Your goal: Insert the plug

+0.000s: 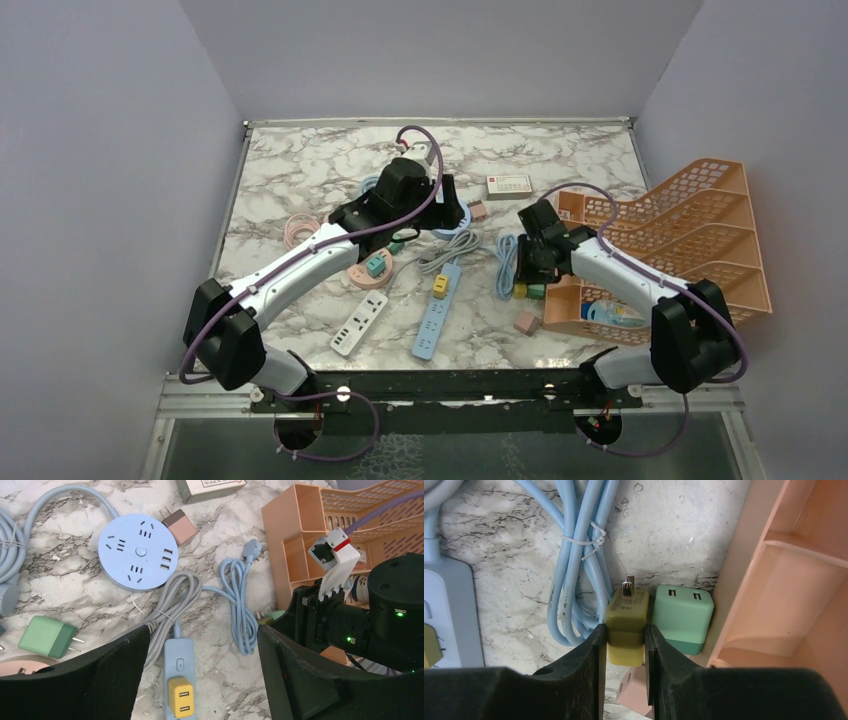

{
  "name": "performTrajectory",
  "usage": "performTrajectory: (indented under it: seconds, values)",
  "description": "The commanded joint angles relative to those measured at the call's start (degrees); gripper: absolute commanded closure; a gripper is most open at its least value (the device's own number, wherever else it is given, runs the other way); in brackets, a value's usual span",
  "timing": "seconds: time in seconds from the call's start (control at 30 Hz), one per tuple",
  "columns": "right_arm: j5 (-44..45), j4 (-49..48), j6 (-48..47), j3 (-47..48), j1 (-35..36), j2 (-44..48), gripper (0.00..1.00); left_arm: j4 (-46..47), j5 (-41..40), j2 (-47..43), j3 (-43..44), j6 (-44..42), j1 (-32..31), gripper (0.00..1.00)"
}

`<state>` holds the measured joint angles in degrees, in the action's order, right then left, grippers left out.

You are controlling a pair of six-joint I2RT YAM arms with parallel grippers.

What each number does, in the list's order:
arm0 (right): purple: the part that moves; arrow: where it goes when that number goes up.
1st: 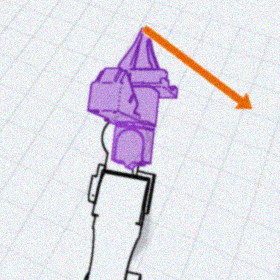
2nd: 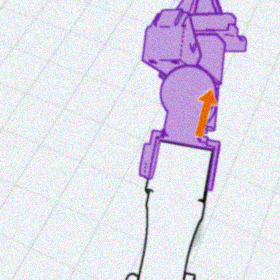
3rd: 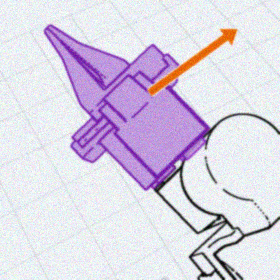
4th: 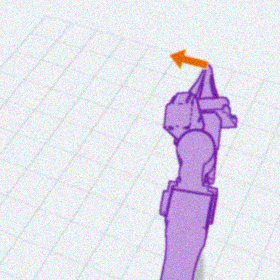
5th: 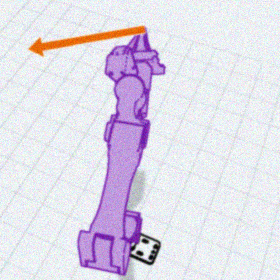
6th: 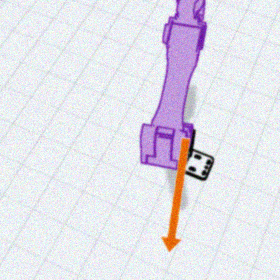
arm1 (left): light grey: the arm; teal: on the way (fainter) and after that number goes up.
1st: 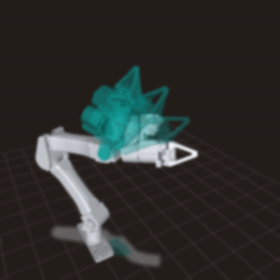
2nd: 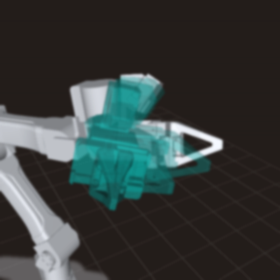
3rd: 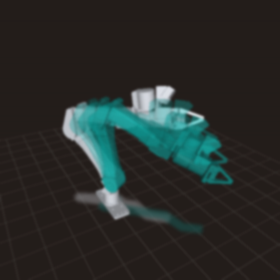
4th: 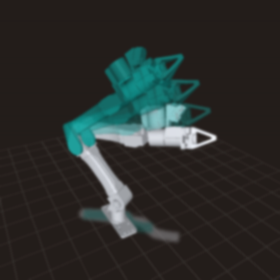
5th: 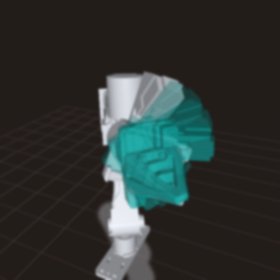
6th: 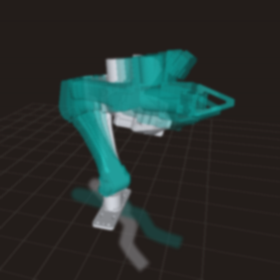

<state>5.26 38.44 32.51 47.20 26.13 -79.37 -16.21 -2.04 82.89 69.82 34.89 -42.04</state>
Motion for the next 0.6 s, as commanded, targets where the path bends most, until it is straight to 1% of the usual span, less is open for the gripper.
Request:
performTrajectory:
  seconds: [0.0,0.13,0.2,0.37,0.57]
  values:
    - [1.97,-1.89,0.24,3.87,-0.20,4.42,0.81,4.72,2.40,-3.21,-1.78,1.42,1.52,0.19]
    - [3.70,-4.47,-0.80,6.54,-0.20,10.98,0.80,10.29,3.82,-5.44,-4.39,3.47,2.84,0.16]
    - [1.96,-7.72,-1.60,6.99,-0.20,13.77,0.80,14.56,7.04,-6.59,-5.98,4.17,3.47,0.14]
    - [-9.03,-19.34,-0.06,9.25,-0.20,16.92,0.79,22.75,10.57,-8.86,-7.15,9.17,3.98,0.14]
    - [-21.88,-32.72,5.96,16.78,-0.20,14.98,0.79,35.95,13.54,-10.74,-10.19,20.19,3.98,0.14]
